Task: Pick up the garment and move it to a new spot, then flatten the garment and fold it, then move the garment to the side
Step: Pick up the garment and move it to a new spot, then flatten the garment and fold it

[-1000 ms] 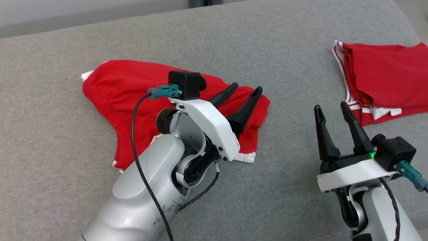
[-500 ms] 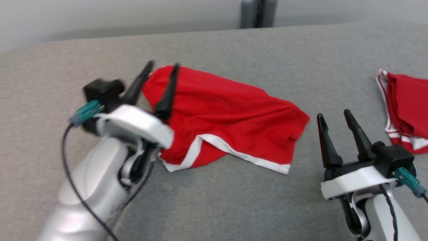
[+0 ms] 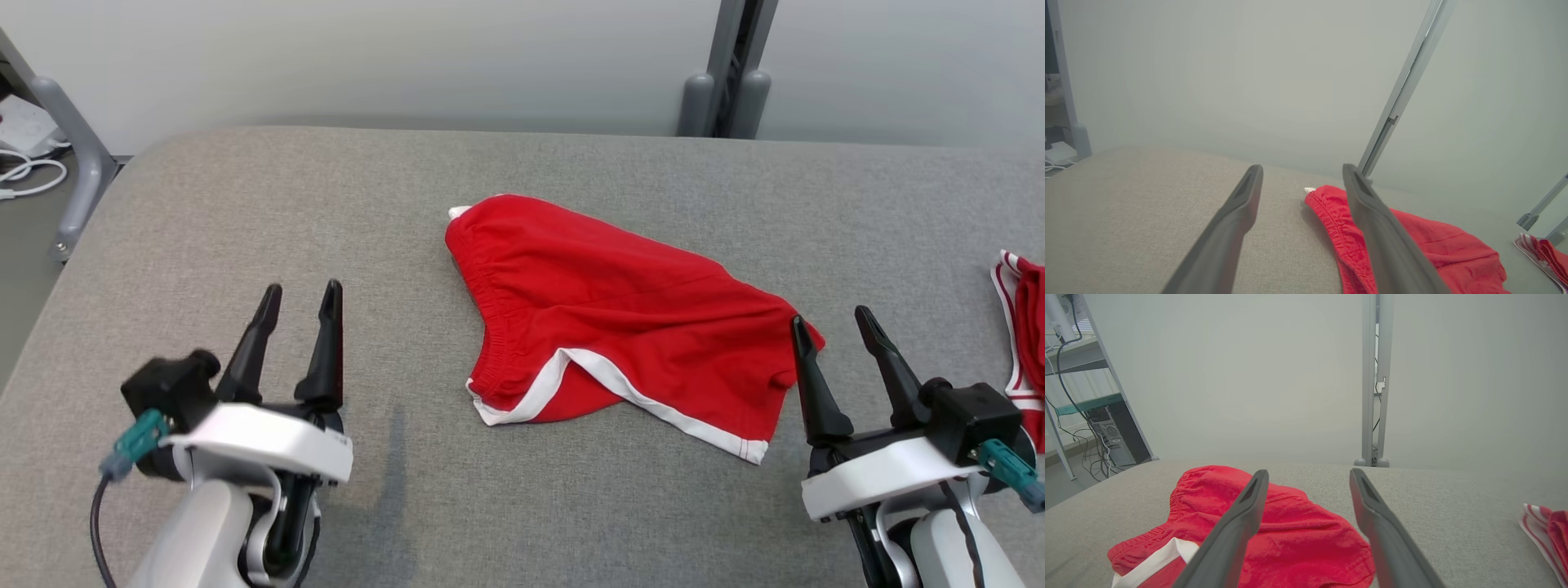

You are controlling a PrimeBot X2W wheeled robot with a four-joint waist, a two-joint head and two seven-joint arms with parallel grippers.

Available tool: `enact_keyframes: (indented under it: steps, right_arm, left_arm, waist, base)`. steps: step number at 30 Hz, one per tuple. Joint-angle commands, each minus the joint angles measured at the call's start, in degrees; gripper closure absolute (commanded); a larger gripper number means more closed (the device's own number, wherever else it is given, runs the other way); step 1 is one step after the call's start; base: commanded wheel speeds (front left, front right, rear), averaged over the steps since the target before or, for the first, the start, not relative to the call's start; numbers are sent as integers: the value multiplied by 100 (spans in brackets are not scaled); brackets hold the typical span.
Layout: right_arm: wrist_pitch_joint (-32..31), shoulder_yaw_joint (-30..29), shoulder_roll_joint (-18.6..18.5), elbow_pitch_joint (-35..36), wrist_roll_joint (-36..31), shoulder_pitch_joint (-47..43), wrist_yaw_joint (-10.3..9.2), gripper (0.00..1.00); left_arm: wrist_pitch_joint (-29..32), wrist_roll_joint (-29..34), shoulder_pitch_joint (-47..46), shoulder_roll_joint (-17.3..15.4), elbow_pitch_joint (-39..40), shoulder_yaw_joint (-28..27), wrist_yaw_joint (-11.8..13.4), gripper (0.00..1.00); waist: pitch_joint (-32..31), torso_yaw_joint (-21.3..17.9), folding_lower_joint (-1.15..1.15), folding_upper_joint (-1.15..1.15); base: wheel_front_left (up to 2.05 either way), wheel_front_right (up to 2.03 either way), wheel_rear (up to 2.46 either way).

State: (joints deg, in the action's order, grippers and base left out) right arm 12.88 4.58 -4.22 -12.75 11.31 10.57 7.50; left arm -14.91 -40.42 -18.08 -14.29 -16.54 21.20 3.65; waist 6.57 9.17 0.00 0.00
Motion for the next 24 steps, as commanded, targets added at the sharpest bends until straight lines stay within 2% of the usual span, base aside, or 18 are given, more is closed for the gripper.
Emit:
enact_keyframes:
  steps: [1, 4, 7, 9, 13, 19, 24]
  right_arm:
    - [-31, -22, -17, 29, 22, -84, -3, 0]
    - [-36, -18, 19, 55, 46, -130, -3, 0]
    - [-51, 14, 45, 82, 57, -149, -3, 0]
    - [-47, 7, 53, 91, 66, -153, -2, 0]
    - [-30, -13, 78, 103, 69, -143, -2, 0]
    - [-6, 34, 96, 80, 63, -113, -2, 0]
    - [1, 64, 104, 74, 67, -27, -3, 0]
  left_arm:
    - [-25, 197, 174, 67, 115, -212, -64, 0]
    - [-26, 717, 542, 310, 337, -673, -143, 0]
    - [-27, 1043, 808, 604, 486, -1053, -398, 0]
    - [-27, 1307, 941, 692, 541, -1184, -610, 0]
    - [-27, 1675, 1070, 895, 489, -1410, -791, 0]
    - [-28, 1900, 1008, 1054, 339, -1522, -975, 0]
    - [-27, 2012, 916, 1087, -14, -1353, -1061, 0]
  waist:
    - [-47, 40, 0, 0]
    - [-63, 33, 0, 0]
    - [-60, 14, 0, 0]
    - [-54, -4, 0, 0]
    - [-34, -43, 0, 0]
    - [23, -112, 0, 0]
    - [113, -267, 0, 0]
  base:
    - [0, 0, 0]
    - [0, 0, 0]
    - [0, 0, 0]
    - [0, 0, 0]
    - [0, 0, 0]
    - [0, 0, 0]
    - [0, 0, 0]
